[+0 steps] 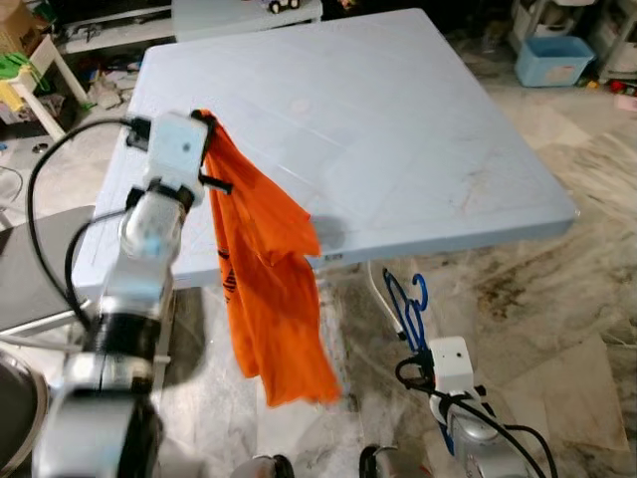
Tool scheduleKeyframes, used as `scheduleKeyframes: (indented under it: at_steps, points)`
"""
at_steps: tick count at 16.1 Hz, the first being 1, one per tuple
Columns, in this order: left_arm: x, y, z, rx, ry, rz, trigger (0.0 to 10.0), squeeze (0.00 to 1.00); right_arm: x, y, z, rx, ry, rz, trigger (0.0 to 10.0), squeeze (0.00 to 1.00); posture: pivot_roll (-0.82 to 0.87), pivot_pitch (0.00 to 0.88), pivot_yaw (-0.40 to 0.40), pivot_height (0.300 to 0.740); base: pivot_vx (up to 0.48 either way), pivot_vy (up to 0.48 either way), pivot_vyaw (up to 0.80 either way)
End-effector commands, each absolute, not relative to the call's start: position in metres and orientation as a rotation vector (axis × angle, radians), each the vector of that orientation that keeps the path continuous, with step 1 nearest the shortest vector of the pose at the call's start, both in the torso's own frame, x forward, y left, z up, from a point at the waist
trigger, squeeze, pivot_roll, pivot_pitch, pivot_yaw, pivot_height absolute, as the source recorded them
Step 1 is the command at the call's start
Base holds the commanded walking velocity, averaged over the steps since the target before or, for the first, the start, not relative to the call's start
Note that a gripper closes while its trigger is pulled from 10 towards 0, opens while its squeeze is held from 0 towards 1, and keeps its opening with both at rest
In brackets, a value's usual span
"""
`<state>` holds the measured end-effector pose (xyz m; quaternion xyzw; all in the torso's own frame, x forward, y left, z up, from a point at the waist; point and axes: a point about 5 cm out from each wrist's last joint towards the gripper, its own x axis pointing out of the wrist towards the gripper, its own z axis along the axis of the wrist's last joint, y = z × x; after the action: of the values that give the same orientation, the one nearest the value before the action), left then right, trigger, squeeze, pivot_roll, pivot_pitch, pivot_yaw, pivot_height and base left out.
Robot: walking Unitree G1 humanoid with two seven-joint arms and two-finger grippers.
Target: Hang hanger
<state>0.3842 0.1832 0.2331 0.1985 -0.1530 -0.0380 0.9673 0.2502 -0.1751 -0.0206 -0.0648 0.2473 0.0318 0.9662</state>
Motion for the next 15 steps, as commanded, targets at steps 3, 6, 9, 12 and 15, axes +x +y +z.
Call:
scheduleKeyframes:
  at_steps: [3,6,9,12,15]
  points:
    - [0.408,0.196,0.278,0.481,-0.338,0.038,10.0,0.00,0.246,-0.178,-0.023,-0.145,0.513,0.068,10.0,0.00,-0.17,0.234,0.047,0.740,0.000,0.000,0.00]
    - [0.417,0.185,0.328,0.494,-0.391,0.026,10.0,0.00,0.245,-0.178,-0.023,-0.160,0.512,0.069,10.0,0.00,-0.20,0.240,0.053,0.740,0.000,0.000,0.00]
    - [0.413,0.190,0.383,0.475,-0.501,0.161,10.0,0.00,0.242,-0.181,-0.023,-0.162,0.509,0.048,10.0,0.00,-0.23,0.247,0.072,0.740,0.000,0.000,0.00]
    - [0.361,0.182,0.488,0.761,-1.110,0.583,10.0,0.00,0.232,-0.186,-0.021,-0.131,0.471,-0.029,10.0,0.00,-0.26,0.260,0.087,0.740,0.000,0.000,0.00]
    - [0.389,0.172,0.422,0.942,-0.979,0.425,10.0,0.00,0.232,-0.180,-0.020,-0.132,0.458,-0.014,10.0,0.00,-0.25,0.262,0.087,0.740,0.000,0.000,0.00]
